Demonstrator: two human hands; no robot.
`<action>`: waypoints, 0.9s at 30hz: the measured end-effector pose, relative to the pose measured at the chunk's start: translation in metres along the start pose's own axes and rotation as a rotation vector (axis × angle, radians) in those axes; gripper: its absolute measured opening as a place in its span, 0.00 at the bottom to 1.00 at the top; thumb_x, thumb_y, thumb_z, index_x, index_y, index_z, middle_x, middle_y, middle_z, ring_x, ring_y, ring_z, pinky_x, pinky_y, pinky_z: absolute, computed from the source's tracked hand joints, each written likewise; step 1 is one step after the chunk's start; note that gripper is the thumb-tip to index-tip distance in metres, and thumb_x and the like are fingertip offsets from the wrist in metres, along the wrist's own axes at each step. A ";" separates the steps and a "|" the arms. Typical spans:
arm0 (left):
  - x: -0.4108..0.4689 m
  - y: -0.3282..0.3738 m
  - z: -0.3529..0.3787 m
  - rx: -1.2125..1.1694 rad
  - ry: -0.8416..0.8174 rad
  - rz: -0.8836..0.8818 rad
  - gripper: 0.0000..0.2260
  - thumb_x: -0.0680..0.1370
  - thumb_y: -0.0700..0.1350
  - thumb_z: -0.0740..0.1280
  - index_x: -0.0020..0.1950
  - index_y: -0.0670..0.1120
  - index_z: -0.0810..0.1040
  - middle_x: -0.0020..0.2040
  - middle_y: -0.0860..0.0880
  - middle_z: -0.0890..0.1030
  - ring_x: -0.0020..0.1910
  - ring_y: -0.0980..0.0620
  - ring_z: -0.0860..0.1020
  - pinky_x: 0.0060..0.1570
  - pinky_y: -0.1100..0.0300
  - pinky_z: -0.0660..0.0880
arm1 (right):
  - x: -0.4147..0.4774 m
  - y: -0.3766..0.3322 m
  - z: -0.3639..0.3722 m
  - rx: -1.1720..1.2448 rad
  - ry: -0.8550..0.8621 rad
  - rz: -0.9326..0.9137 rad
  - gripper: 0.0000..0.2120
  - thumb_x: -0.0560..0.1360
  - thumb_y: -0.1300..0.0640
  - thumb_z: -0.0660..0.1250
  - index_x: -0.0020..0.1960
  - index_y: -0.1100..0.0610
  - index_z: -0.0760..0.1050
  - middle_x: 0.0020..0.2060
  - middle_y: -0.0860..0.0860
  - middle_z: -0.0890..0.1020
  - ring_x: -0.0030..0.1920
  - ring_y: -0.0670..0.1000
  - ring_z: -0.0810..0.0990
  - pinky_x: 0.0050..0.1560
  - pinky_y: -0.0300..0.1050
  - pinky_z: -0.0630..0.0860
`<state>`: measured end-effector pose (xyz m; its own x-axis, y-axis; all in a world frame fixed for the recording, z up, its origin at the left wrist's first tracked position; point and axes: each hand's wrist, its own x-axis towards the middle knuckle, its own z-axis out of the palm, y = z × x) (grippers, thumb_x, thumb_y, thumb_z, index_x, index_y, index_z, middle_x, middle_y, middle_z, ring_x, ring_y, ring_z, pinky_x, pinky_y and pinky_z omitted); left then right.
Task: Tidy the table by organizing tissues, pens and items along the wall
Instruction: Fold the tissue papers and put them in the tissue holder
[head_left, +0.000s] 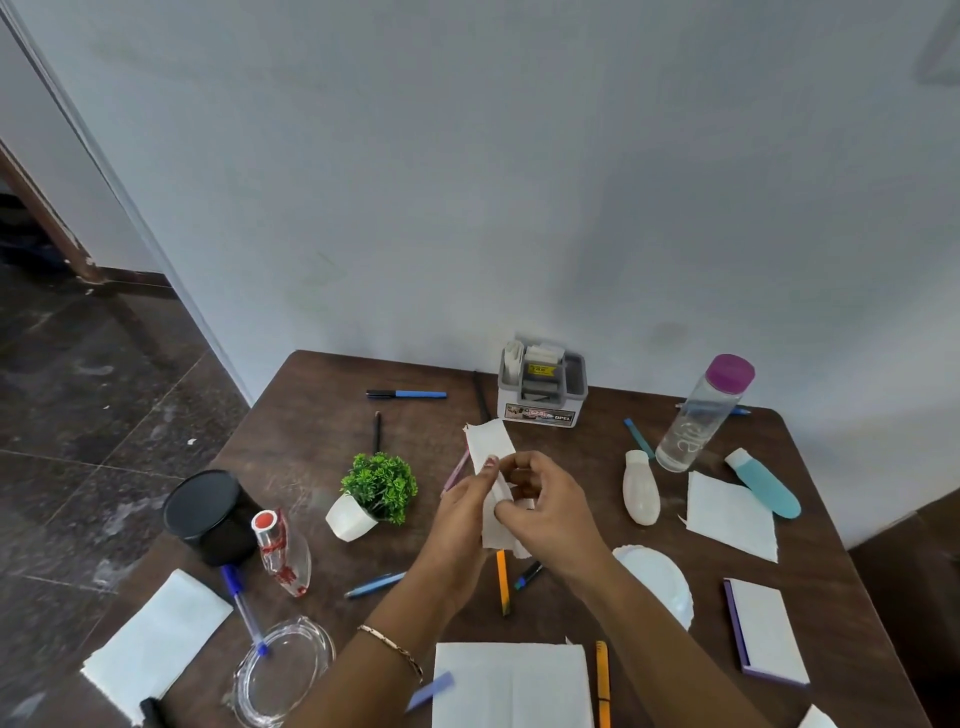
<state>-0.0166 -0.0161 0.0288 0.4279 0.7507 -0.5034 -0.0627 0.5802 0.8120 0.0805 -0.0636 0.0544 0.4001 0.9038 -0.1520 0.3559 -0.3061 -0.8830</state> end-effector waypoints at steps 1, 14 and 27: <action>0.001 0.000 -0.002 0.002 0.006 0.009 0.32 0.66 0.64 0.70 0.64 0.46 0.76 0.60 0.41 0.79 0.59 0.39 0.77 0.47 0.51 0.78 | -0.001 0.000 -0.001 0.021 -0.015 0.001 0.16 0.73 0.58 0.71 0.53 0.43 0.69 0.49 0.39 0.75 0.52 0.43 0.76 0.50 0.33 0.72; 0.001 0.010 0.001 -0.291 -0.075 -0.067 0.19 0.80 0.56 0.59 0.68 0.51 0.71 0.55 0.43 0.83 0.49 0.43 0.83 0.44 0.49 0.80 | 0.009 0.009 -0.021 0.279 0.174 0.125 0.07 0.78 0.54 0.65 0.55 0.48 0.73 0.51 0.46 0.78 0.51 0.47 0.78 0.48 0.40 0.78; 0.001 0.004 0.001 -0.043 0.025 0.035 0.19 0.82 0.53 0.56 0.73 0.53 0.66 0.62 0.46 0.78 0.56 0.45 0.79 0.45 0.52 0.79 | 0.006 0.016 -0.017 0.377 -0.060 0.282 0.16 0.81 0.49 0.59 0.65 0.54 0.72 0.58 0.51 0.79 0.54 0.50 0.79 0.41 0.39 0.77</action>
<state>-0.0154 -0.0134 0.0323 0.4024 0.7778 -0.4828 -0.1157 0.5664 0.8160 0.1028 -0.0683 0.0468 0.3838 0.8201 -0.4245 -0.0957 -0.4219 -0.9016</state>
